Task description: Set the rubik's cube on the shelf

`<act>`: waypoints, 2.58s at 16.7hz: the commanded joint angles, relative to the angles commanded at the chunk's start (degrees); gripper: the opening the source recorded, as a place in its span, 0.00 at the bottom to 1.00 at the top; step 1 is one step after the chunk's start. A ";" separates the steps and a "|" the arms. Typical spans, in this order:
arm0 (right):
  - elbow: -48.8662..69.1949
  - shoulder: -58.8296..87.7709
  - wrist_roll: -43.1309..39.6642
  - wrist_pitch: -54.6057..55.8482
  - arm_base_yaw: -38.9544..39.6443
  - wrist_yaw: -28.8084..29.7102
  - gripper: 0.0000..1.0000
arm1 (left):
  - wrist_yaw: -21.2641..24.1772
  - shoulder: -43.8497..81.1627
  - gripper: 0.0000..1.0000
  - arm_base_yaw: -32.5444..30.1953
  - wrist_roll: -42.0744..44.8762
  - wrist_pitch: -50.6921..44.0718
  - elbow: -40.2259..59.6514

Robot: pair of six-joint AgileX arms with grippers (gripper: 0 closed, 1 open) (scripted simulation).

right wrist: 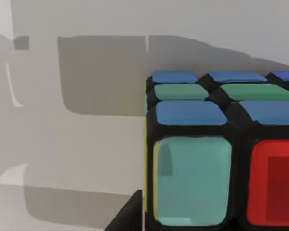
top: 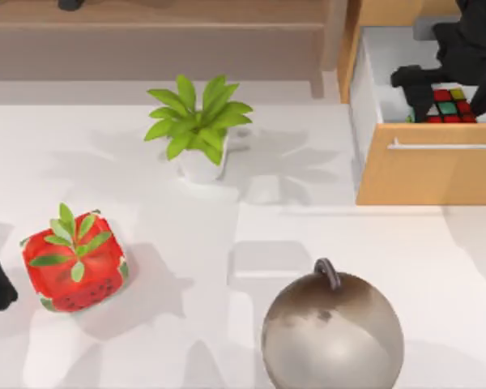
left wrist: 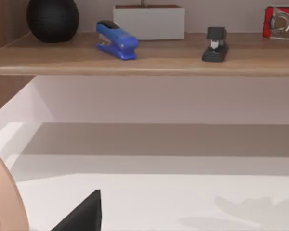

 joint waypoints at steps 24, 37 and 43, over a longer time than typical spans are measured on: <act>3.82 -2.86 -0.69 -8.69 0.53 0.69 0.00 | 0.00 0.00 1.00 0.00 0.00 0.00 0.00; 5.48 -4.25 -0.09 -7.07 1.40 0.38 0.00 | 0.00 0.00 1.00 0.00 0.00 0.00 0.00; 0.36 -21.64 -1.09 2.94 8.55 1.85 0.00 | 0.00 0.00 1.00 0.00 0.00 0.00 0.00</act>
